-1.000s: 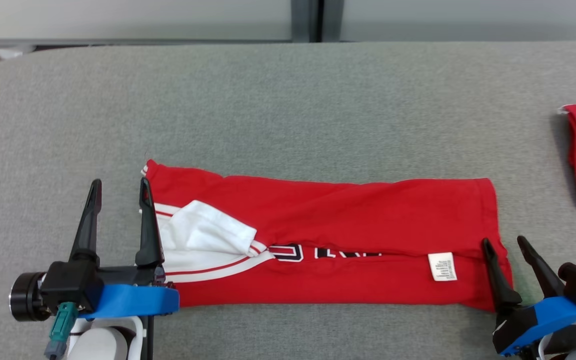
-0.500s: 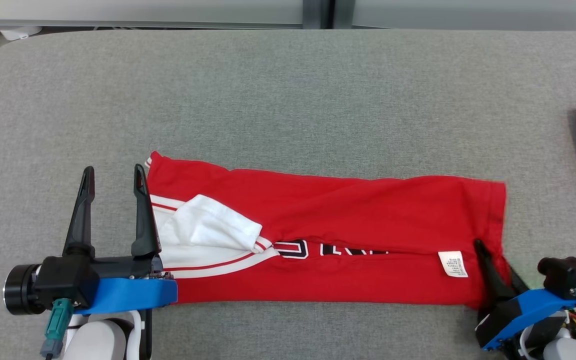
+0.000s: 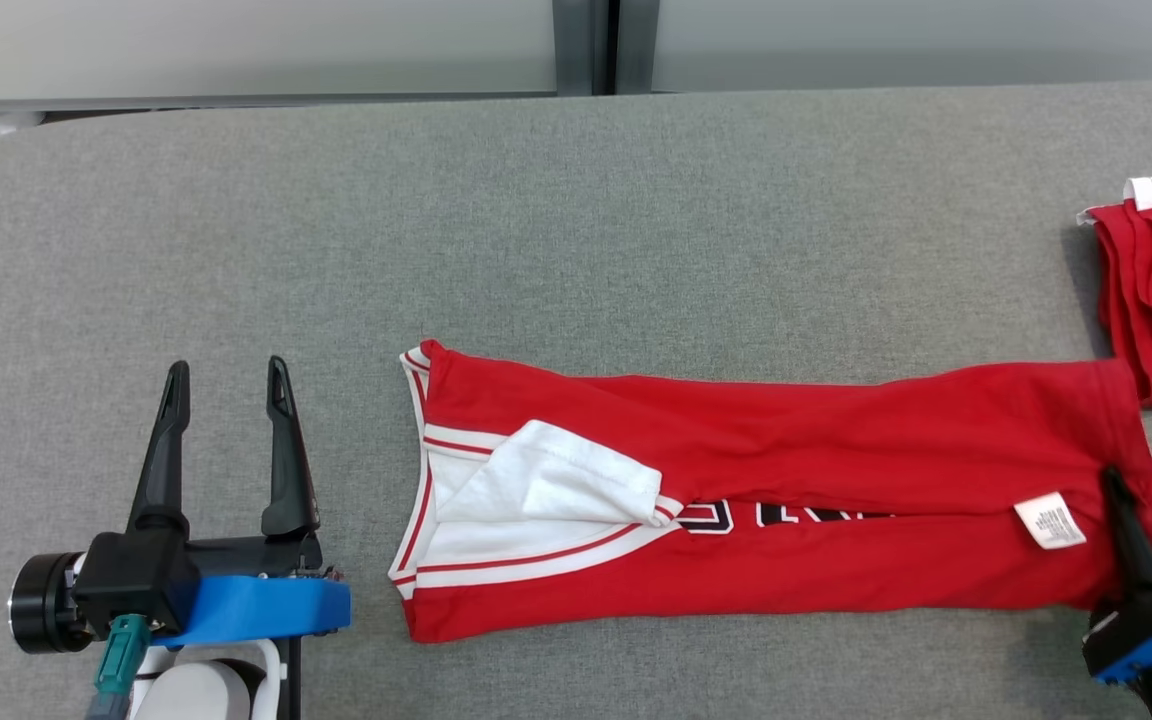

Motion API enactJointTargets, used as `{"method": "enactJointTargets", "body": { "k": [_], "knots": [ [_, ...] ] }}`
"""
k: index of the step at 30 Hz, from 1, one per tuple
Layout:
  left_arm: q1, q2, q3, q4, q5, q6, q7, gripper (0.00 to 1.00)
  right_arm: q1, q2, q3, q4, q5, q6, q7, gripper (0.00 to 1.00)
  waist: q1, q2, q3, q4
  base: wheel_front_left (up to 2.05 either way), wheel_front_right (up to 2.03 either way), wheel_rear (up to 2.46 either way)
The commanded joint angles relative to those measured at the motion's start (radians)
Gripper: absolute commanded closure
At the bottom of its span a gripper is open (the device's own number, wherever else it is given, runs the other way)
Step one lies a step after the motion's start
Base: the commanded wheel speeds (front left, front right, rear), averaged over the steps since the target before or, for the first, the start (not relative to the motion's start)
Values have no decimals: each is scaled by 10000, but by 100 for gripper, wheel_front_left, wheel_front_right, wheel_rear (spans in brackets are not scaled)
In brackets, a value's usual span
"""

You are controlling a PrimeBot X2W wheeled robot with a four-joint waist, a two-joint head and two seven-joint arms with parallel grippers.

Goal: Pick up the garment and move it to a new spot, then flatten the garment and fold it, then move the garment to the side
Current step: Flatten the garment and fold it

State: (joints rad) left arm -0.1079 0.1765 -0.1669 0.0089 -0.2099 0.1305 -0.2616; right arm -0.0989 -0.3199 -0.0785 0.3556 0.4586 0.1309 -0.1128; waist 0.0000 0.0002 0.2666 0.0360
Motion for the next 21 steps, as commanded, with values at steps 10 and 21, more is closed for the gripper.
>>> {"method": "enactJointTargets", "body": {
  "k": [10, 21],
  "knots": [
    [285, -108, 20, 230, 58, -167, -41, 0, -739, 1282, 1639, -2748, -720, 0, 1747, 100, 0, -2, -618, 47, 0, 0, 0],
    [93, -211, -206, 608, 43, -348, -42, 0, -2376, 2633, 5929, -1421, 373, 0, 1578, 100, 0, -2, -728, 681, 0, 0, 0]
  ]
}}
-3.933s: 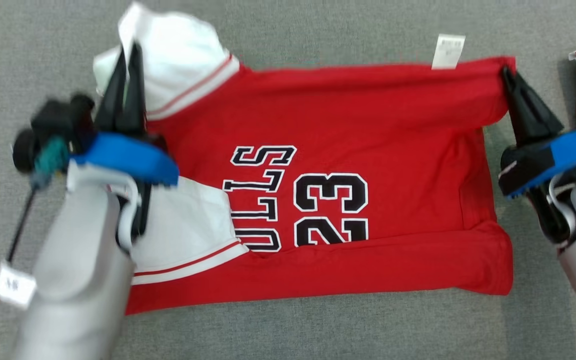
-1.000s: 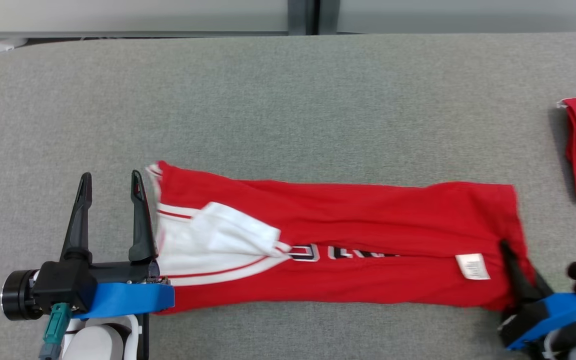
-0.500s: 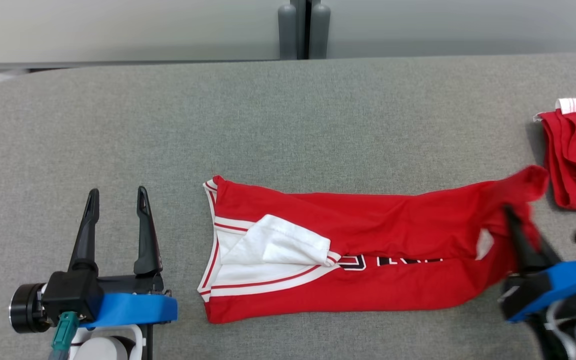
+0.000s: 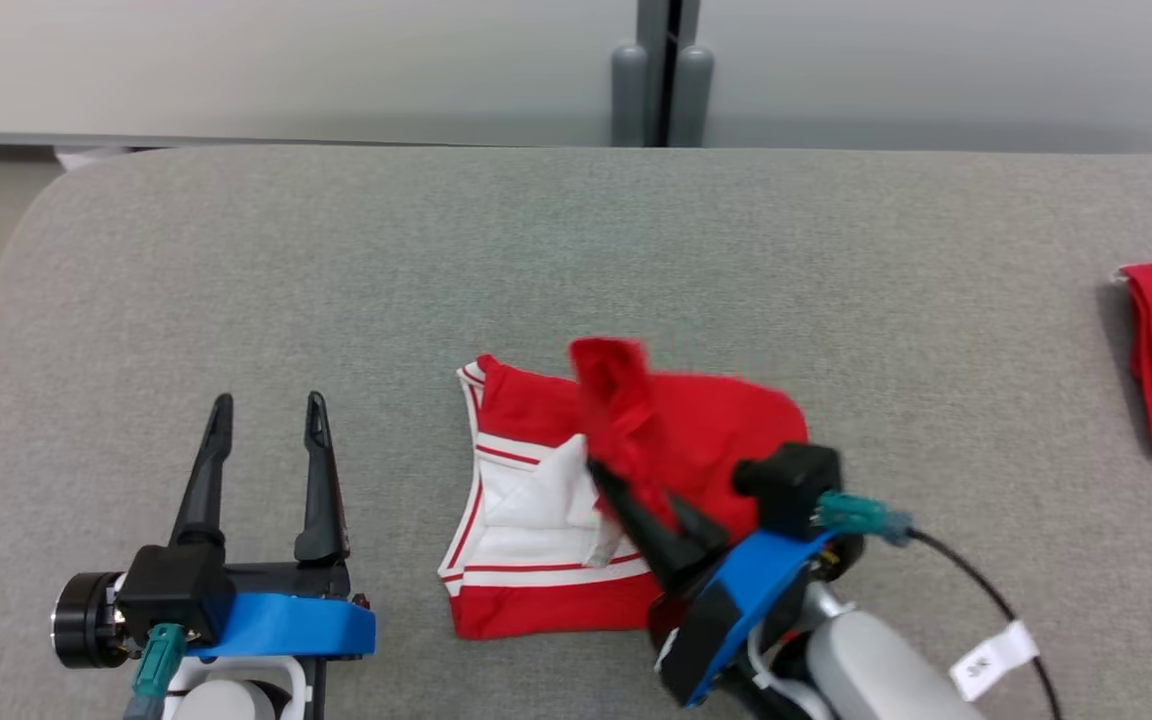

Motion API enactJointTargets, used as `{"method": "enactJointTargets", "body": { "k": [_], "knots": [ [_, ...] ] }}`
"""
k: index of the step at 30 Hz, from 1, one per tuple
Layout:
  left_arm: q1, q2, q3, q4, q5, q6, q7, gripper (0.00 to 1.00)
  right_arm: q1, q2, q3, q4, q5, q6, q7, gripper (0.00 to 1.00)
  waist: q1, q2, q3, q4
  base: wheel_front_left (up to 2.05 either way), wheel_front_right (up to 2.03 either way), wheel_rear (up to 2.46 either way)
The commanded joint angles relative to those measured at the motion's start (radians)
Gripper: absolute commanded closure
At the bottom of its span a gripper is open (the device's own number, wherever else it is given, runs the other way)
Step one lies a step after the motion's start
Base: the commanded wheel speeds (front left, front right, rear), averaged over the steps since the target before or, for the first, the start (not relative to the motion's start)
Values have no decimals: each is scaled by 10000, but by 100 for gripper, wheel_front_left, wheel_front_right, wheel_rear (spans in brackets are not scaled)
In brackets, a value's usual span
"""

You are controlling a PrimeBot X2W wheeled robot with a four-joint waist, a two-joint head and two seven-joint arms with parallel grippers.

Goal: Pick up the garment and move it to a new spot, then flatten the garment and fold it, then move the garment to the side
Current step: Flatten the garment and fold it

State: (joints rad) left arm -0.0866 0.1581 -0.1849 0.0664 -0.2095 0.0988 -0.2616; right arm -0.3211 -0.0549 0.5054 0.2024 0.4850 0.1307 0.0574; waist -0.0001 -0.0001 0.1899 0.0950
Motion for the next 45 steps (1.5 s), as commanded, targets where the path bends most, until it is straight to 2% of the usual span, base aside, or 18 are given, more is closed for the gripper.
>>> {"method": "enactJointTargets", "body": {
  "k": [1, 10, 11, 12, 13, 18, 21, 24, 31, 33, 34, 36, 45],
  "knots": [
    [-127, -44, -35, 89, 28, -47, -42, 0, -290, 5, 393, 359, 257, 1, -234, 100, 1, 1, 39, 161, 0, 0, 0],
    [-275, -195, -63, 447, 22, -201, -42, 0, -1457, 41, 1998, 2586, 1653, 2, -1700, 100, 1, 1, 151, 495, 0, 0, 0],
    [-299, -208, -59, 469, 31, -210, -42, 0, -1632, 31, 2102, 2768, 1724, 2, -1899, 72, 1, 1, 193, 493, 0, 0, 0],
    [-329, -228, -56, 494, 43, -228, -42, 0, -1779, 31, 2215, 2909, 1851, 2, -2092, 49, 1, 1, 218, 488, 0, 0, 0],
    [-350, -238, -51, 510, 61, -243, -42, 0, -1931, 34, 2330, 3065, 1888, 2, -2294, 0, 1, 1, 250, 473, 0, 0, 0],
    [-423, -277, 10, 555, 107, -276, -42, 0, -2599, 36, 2766, 3238, 2036, 2, -3007, 0, 1, 1, 377, 323, 0, 0, 0],
    [-402, -275, 64, 589, 134, -311, -42, 0, -2862, 31, 2506, 2931, 1696, 1, -3188, 0, 1, 1, 392, 157, 0, 0, 0],
    [-246, -221, 174, 615, 151, -285, -42, 0, -2742, -17, 1562, 2220, 905, 2, -3228, 0, 1, 1, 309, -101, 0, 0, 0],
    [-7, -122, 359, 728, 137, -193, -42, 0, -1071, -937, -1072, 373, -810, 1, -3229, 0, 1, 1, -62, -617, 0, 0, 0],
    [40, -91, 407, 748, 119, -185, -42, 0, -736, -1042, -1434, 209, -956, 2, -3230, 0, 1, 1, -136, -691, 0, 0, 0],
    [195, -54, 501, 759, 79, -126, -42, 0, -116, -1237, -2100, -41, -1267, 1, -3217, 0, 1, 1, -278, -841, 0, 0, 0],
    [320, 5, 603, 734, 35, -82, -42, 0, 417, -1343, -2760, -282, -1440, 1, -3111, 0, 1, 1, -406, -985, 0, 0, 0],
    [921, 337, 713, 917, -81, -151, 158, 0, 2420, -1352, -4443, -1136, -1968, 1, -2410, 0, 1, 1, -1037, -1142, 0, 0, 0]
  ]
}}
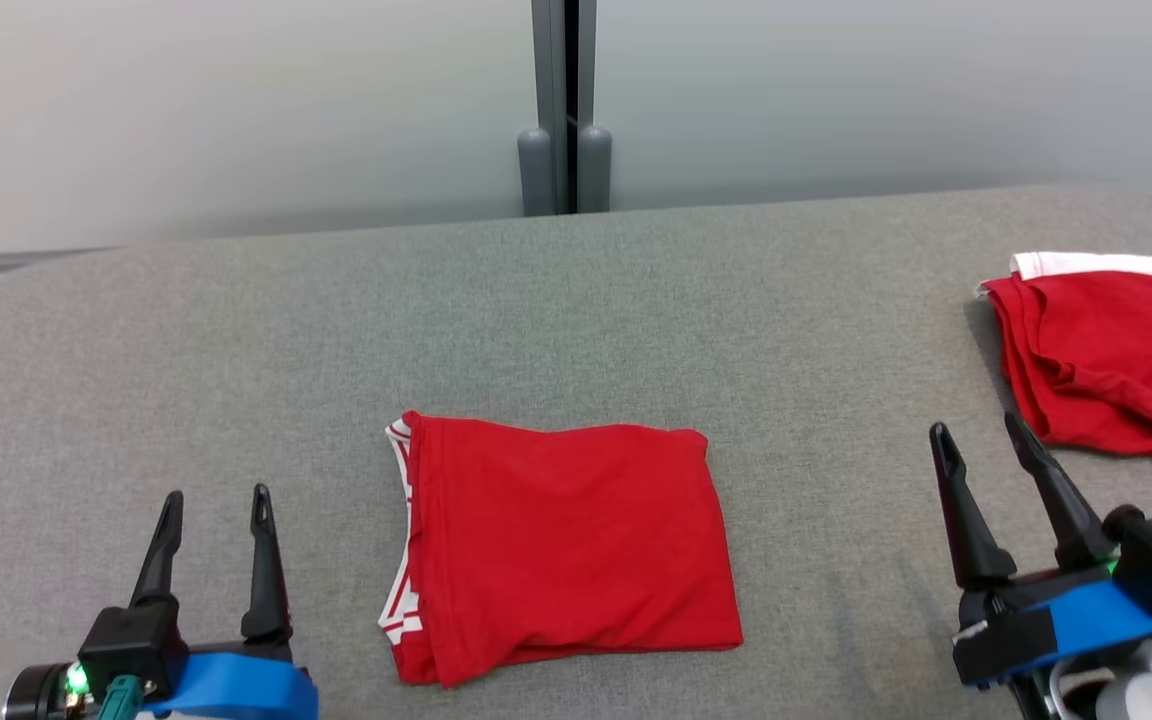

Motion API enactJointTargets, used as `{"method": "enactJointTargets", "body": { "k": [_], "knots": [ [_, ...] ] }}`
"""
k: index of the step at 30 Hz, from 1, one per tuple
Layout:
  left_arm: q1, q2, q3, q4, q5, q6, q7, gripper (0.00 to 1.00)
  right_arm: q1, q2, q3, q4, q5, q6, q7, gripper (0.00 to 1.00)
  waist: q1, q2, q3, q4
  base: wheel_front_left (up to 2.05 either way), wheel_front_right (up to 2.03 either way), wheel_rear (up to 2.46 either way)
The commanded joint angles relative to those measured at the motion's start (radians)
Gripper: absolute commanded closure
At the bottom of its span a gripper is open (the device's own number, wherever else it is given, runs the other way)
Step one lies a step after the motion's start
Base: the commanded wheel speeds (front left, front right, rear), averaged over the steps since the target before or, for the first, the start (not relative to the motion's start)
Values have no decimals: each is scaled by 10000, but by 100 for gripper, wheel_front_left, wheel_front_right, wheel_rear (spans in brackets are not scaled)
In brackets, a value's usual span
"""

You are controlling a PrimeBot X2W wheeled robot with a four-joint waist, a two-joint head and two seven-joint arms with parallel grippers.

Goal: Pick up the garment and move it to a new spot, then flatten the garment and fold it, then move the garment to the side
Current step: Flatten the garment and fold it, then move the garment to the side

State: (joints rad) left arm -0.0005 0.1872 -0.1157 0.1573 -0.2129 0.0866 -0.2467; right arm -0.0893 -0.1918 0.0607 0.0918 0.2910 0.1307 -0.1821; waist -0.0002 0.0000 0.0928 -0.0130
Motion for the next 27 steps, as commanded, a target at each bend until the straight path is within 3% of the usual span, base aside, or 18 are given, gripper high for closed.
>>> {"method": "enactJointTargets", "body": {
  "k": [1, 13, 27],
  "knots": [
    [137, 95, 28, 8, -78, -57, 75, 0, 287, 68, -94, -177, -78, 1, 91, 0, 2, 0, -134, -66, 0, 0, 0],
    [950, 496, -129, 43, -229, -299, 561, 0, 2005, 677, -676, -1546, -473, 1, 1133, 0, 2, 0, -946, -57, 0, 0, 0],
    [1161, 511, -196, -246, -385, -161, 636, 0, 2216, 888, -785, -1907, -505, 1, 1426, 0, 2, 0, -1031, -75, 0, 0, 0]
  ]
}}
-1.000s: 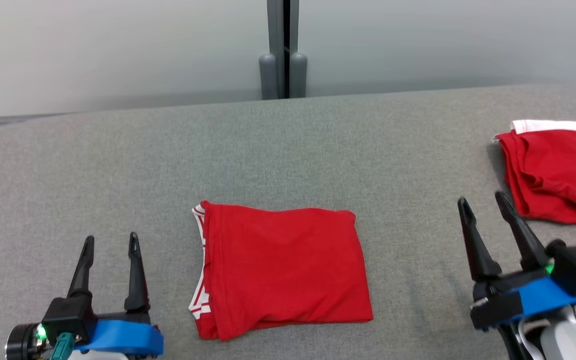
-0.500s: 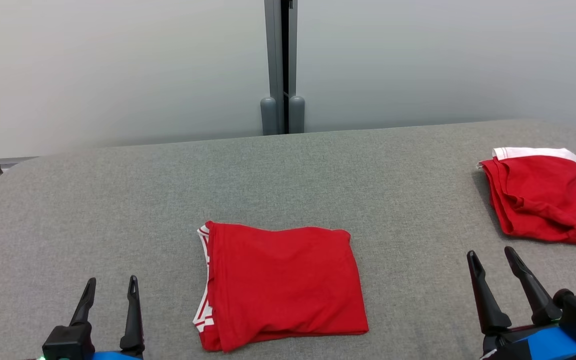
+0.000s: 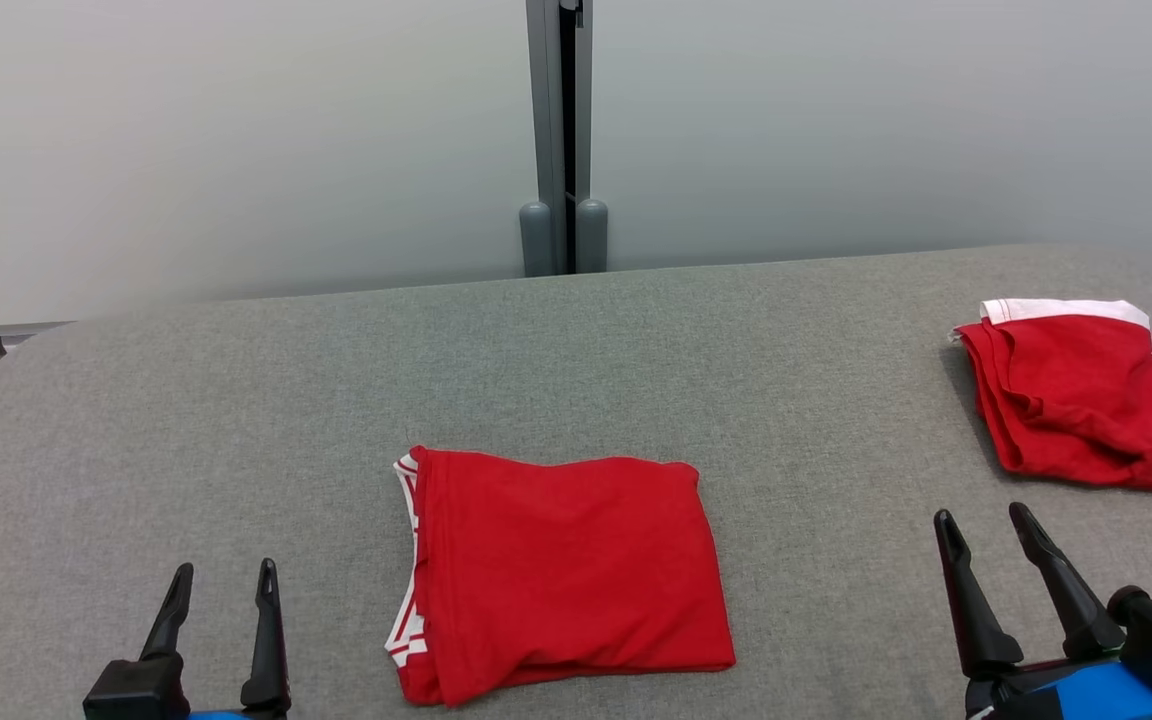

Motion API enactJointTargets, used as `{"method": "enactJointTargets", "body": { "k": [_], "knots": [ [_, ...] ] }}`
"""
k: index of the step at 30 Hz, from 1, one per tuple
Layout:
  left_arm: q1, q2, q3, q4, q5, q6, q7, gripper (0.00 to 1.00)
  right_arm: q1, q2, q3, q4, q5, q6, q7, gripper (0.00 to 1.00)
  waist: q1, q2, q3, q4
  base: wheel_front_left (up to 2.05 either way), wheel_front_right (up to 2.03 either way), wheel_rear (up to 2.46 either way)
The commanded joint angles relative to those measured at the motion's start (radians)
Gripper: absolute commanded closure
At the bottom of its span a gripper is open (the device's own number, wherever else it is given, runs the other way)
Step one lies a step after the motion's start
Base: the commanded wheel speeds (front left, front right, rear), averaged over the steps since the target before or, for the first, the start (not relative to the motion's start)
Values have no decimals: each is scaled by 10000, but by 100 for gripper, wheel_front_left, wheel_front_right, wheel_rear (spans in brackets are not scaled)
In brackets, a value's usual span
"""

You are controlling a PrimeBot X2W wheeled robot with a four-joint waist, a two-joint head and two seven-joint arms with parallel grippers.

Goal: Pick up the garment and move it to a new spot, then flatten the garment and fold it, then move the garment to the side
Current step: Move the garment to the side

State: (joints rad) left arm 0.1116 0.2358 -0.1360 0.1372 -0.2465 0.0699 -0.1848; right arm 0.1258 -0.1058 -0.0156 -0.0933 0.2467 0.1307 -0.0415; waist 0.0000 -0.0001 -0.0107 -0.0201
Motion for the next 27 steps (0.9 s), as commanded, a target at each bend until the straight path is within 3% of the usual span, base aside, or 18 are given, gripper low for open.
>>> {"method": "enactJointTargets", "body": {
  "k": [1, 7, 15, 27],
  "knots": [
    [37, 27, 2, -68, -48, 36, 21, 0, 54, 32, -26, -69, -60, 1, 22, 0, 0, 1, 10, -8, 0, 0, 0],
    [-209, 16, -20, -271, -55, 119, -21, 0, -110, 0, -80, -134, -63, 1, 75, 0, 0, 1, 279, 64, 0, 0, 0],
    [-1343, -181, -118, -555, 106, 199, -402, 0, -1037, -375, 338, 404, 188, 1, 226, 0, 0, 1, 1795, 699, 0, 0, 0],
    [-2707, -644, -287, -299, 400, 87, -803, 0, -2883, -571, 2197, 3404, 922, 1, 346, 0, 0, 1, 3256, 1699, 0, 0, 0]
  ]
}}
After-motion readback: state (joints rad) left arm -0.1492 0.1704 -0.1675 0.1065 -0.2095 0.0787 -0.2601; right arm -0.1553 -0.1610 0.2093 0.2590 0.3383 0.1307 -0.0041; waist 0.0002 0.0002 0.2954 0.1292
